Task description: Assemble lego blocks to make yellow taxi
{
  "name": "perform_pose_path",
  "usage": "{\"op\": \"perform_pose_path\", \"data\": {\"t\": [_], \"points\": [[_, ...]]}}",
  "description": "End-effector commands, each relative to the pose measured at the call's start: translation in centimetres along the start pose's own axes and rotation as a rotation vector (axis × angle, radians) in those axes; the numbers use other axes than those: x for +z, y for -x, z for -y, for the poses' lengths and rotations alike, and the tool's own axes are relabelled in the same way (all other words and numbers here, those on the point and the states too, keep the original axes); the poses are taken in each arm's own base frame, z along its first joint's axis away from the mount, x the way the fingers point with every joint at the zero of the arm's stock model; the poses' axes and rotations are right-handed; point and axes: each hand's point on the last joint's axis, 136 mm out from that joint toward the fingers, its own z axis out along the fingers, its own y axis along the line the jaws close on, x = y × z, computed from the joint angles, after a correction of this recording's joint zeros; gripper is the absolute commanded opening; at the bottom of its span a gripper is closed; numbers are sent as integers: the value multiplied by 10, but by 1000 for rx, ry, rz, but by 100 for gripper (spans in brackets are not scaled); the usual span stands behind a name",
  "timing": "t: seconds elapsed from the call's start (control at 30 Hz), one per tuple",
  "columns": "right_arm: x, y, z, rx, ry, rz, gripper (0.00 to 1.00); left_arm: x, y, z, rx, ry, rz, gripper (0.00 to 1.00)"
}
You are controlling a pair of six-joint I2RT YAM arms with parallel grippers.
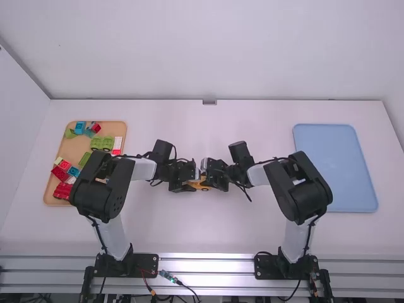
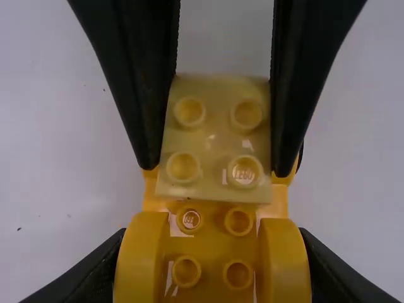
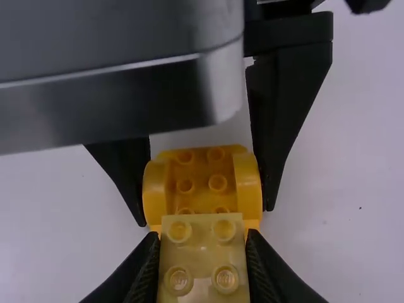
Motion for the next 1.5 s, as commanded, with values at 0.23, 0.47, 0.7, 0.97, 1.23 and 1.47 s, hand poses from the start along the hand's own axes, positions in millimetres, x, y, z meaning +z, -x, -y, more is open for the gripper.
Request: {"op": "perform_pose_path", "data": {"t": [0.23, 0.47, 0.7, 0.97, 1.23, 1.47], "points": [[-5, -26, 13, 77, -69, -95, 5, 8, -22, 13, -14, -26, -69, 2], [-7, -27, 14, 83, -73, -92, 12, 8, -22, 12, -10, -21, -67, 2], [-6, -27, 14, 82, -73, -94, 30, 8, -22, 12, -11, -21, -67, 2], [-5, -26, 13, 79, -71, -94, 45, 8, -22, 12, -11, -21, -68, 2], [-5, -26, 13, 79, -71, -94, 64, 8, -22, 12, -11, -22, -68, 2], [-9, -23, 15, 83, -67, -74, 75, 8, -22, 12, -14, -21, -68, 2]]}}
